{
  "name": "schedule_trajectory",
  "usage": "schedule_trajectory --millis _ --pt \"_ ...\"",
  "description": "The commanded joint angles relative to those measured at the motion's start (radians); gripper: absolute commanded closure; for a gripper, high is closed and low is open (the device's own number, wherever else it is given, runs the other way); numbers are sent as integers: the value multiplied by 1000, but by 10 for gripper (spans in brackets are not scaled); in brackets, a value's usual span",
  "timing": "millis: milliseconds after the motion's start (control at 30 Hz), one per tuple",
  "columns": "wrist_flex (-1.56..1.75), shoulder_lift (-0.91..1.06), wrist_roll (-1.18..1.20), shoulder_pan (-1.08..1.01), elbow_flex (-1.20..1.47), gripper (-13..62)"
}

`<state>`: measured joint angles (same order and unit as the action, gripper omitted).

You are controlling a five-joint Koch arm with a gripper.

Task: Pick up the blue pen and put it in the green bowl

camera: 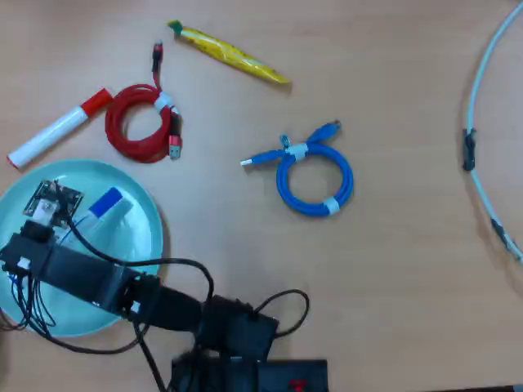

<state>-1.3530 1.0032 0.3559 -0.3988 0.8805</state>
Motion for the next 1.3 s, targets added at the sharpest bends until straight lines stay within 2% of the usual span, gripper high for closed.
schedule_trajectory --millis 0,367,833,1267 --pt "54 -2 25 15 -21 449" --pt "83 -21 25 29 107 317" --pt "83 3 25 18 279 76" --pt "-83 324 8 -26 275 83"
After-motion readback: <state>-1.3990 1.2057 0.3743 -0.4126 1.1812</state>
